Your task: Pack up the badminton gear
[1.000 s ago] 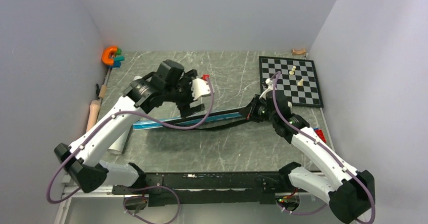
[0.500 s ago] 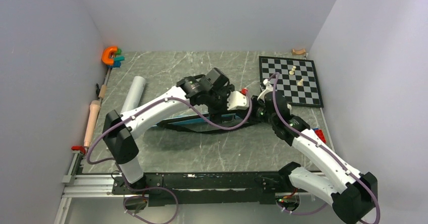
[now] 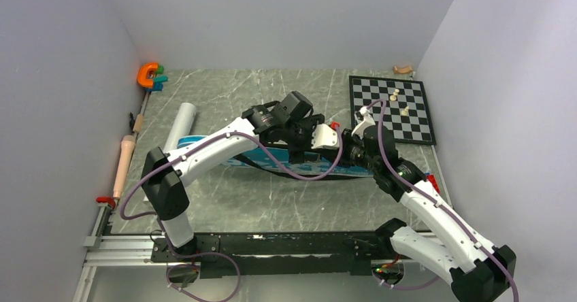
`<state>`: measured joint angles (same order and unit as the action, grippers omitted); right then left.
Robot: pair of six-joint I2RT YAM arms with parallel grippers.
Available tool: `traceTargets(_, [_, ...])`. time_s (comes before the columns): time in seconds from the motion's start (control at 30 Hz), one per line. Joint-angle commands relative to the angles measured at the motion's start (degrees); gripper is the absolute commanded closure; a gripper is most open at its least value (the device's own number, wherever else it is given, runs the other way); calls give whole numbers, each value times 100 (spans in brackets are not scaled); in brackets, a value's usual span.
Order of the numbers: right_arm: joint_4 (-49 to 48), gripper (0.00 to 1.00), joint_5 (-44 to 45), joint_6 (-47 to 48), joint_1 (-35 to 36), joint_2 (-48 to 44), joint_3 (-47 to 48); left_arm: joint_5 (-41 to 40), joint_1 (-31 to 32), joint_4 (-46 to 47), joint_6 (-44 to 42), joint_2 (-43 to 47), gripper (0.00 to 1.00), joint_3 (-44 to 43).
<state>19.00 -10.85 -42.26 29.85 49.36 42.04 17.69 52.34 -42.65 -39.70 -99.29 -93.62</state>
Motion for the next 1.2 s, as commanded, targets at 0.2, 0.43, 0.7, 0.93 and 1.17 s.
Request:
traceTargets(0.2, [-336, 100, -223, -176, 14, -429, 437, 567, 94, -538, -508, -322, 88, -460])
traceTargets(0.43, [-120, 100, -96, -118, 22, -499, 506, 369, 190, -756, -627, -320, 100, -548])
traceTargets(0.7, [666, 98, 537, 222, 8, -837, 786, -483, 190, -699, -456, 80, 100, -567])
traceTargets(0.93, [696, 47, 355, 582, -2, -935, 1557, -876, 181, -1088, -231, 412, 100, -1184])
traceTargets(1.17, [1413, 46, 1335, 1190, -1, -887, 2932, -1334, 119, -1171, 328, 1316, 100, -1196])
